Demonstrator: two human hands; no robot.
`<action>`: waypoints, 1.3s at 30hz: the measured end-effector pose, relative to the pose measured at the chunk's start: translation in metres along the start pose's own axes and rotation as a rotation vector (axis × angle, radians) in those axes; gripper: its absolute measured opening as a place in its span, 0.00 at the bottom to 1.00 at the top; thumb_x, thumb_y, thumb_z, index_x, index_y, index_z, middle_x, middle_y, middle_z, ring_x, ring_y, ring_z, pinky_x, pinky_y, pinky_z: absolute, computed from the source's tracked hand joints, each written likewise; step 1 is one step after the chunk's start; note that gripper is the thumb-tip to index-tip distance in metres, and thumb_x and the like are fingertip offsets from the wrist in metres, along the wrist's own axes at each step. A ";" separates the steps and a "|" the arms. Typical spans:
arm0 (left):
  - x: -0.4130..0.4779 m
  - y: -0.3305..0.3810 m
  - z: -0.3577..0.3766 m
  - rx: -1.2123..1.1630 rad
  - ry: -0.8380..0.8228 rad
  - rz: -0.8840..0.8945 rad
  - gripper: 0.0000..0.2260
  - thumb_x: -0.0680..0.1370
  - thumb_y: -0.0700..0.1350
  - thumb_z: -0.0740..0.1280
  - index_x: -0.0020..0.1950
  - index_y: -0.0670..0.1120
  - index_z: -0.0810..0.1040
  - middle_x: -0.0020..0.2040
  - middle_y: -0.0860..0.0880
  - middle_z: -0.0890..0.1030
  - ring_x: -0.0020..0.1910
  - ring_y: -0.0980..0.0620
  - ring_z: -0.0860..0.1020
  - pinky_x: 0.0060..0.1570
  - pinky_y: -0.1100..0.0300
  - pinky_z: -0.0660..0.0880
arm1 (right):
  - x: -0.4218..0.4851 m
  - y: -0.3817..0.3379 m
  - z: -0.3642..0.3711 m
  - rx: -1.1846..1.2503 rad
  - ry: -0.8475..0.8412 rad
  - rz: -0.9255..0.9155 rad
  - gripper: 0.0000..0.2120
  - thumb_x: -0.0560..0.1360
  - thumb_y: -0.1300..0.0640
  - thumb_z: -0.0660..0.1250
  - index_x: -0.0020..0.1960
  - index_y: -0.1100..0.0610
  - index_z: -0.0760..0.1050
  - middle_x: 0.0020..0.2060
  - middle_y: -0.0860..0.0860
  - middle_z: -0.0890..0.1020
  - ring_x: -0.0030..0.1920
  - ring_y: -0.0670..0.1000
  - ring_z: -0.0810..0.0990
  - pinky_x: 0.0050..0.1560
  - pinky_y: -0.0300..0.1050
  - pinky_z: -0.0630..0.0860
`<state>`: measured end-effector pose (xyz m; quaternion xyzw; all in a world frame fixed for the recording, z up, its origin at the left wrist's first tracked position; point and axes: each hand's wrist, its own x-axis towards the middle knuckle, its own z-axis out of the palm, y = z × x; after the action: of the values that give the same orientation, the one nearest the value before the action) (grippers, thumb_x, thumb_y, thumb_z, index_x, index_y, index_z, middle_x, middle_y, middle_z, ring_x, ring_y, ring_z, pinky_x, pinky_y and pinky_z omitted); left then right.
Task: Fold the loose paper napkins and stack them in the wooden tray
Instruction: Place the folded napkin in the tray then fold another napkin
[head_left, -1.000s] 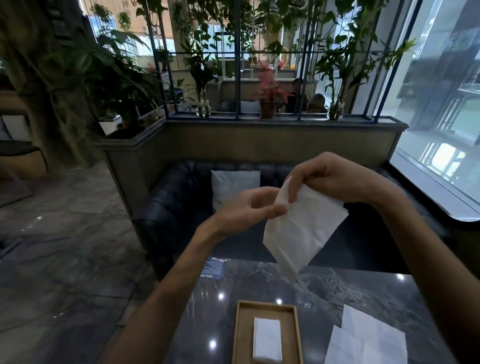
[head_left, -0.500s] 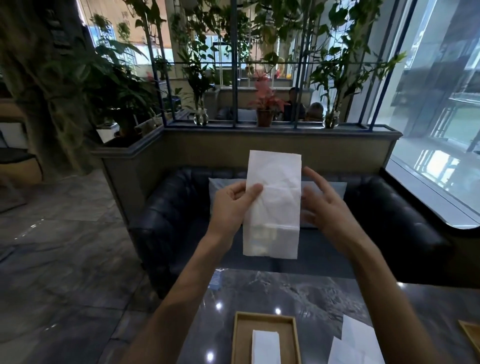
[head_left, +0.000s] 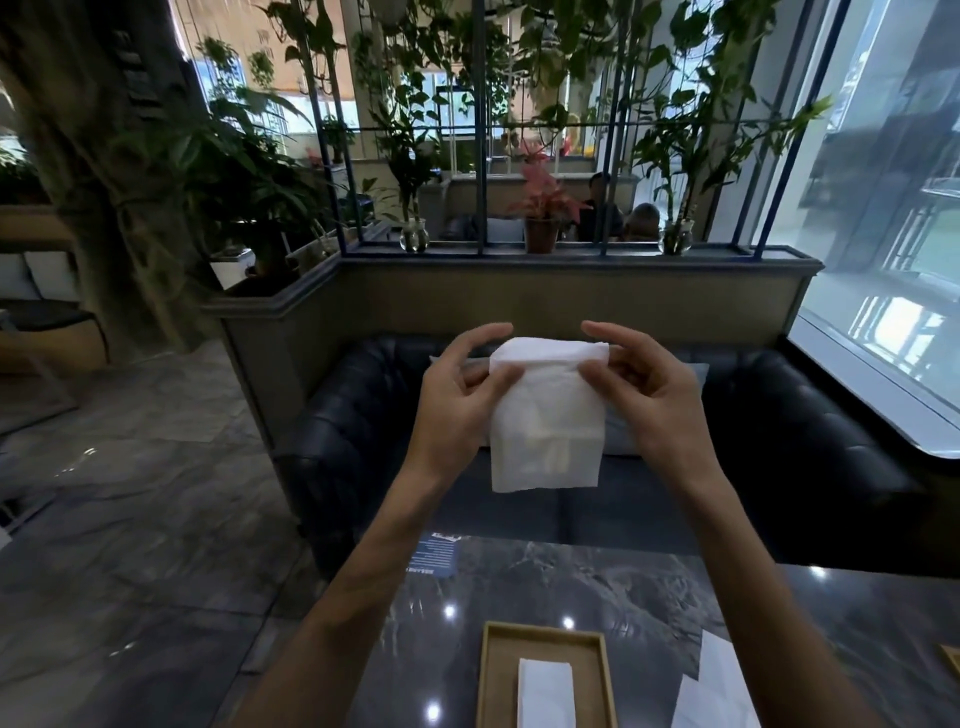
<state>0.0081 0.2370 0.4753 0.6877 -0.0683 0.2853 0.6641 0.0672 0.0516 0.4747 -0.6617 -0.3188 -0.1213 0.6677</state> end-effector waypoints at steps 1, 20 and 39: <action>0.001 0.000 0.000 0.032 0.000 0.019 0.13 0.78 0.37 0.69 0.63 0.40 0.77 0.50 0.42 0.85 0.46 0.53 0.84 0.42 0.61 0.80 | 0.000 -0.001 0.000 -0.004 -0.006 0.008 0.15 0.76 0.63 0.71 0.61 0.51 0.81 0.43 0.56 0.82 0.45 0.46 0.79 0.50 0.39 0.79; 0.016 0.009 0.007 0.238 0.072 0.086 0.05 0.80 0.41 0.67 0.51 0.39 0.78 0.45 0.44 0.83 0.44 0.52 0.82 0.41 0.57 0.79 | 0.014 -0.018 -0.011 -0.084 -0.161 0.129 0.18 0.80 0.54 0.66 0.68 0.45 0.69 0.50 0.54 0.84 0.46 0.47 0.84 0.45 0.42 0.80; 0.008 0.002 -0.003 0.141 -0.133 -0.006 0.14 0.77 0.33 0.69 0.63 0.39 0.78 0.57 0.47 0.81 0.53 0.59 0.80 0.51 0.65 0.77 | 0.003 -0.002 -0.009 -0.216 -0.117 0.075 0.19 0.74 0.60 0.74 0.64 0.51 0.77 0.47 0.54 0.83 0.47 0.49 0.82 0.51 0.41 0.81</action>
<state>0.0130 0.2423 0.4811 0.7503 -0.0901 0.2413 0.6088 0.0705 0.0439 0.4785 -0.7472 -0.3174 -0.0911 0.5768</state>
